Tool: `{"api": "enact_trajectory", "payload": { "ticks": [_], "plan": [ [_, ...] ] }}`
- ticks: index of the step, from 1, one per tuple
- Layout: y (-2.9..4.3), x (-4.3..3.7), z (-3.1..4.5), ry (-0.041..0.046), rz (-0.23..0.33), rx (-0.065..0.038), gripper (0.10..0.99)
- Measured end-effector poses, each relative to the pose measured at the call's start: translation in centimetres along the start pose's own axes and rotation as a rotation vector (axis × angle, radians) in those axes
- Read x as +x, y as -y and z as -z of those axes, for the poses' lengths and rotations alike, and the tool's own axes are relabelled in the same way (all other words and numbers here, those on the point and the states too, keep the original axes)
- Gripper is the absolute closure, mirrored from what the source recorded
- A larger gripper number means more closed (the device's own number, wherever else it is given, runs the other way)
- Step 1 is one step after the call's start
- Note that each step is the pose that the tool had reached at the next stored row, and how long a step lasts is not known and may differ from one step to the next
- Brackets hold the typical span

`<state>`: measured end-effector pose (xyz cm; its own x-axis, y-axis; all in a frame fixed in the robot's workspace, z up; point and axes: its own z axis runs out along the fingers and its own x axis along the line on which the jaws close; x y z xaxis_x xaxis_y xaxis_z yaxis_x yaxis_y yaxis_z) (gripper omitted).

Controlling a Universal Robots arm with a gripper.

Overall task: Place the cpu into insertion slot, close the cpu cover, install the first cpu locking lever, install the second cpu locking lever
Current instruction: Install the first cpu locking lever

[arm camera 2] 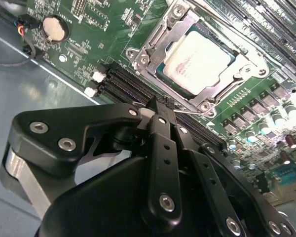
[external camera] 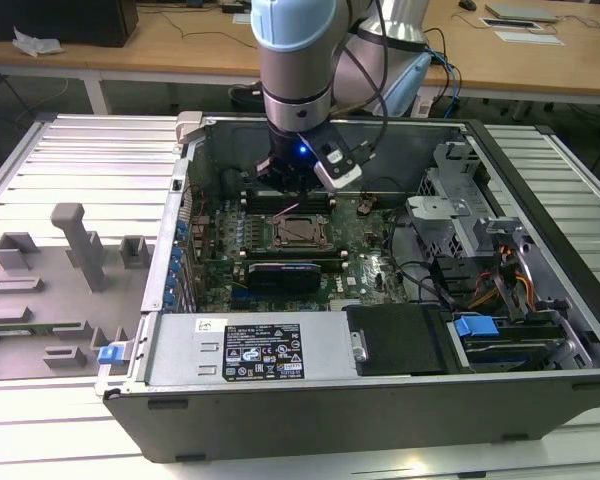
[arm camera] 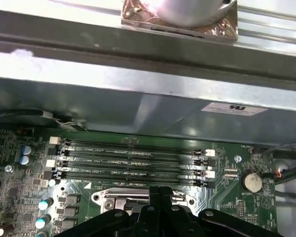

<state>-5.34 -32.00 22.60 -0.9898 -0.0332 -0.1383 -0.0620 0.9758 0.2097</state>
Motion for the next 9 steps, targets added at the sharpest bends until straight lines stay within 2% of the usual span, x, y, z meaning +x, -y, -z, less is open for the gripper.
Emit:
{"api": "enact_trajectory", "payload": {
  "ticks": [4,9],
  "plan": [
    [0.05,0.03,-0.21,0.0129,-0.06,0.009,0.98],
    [0.09,0.05,-0.39,0.0237,-0.109,0.016,0.98]
  ]
}}
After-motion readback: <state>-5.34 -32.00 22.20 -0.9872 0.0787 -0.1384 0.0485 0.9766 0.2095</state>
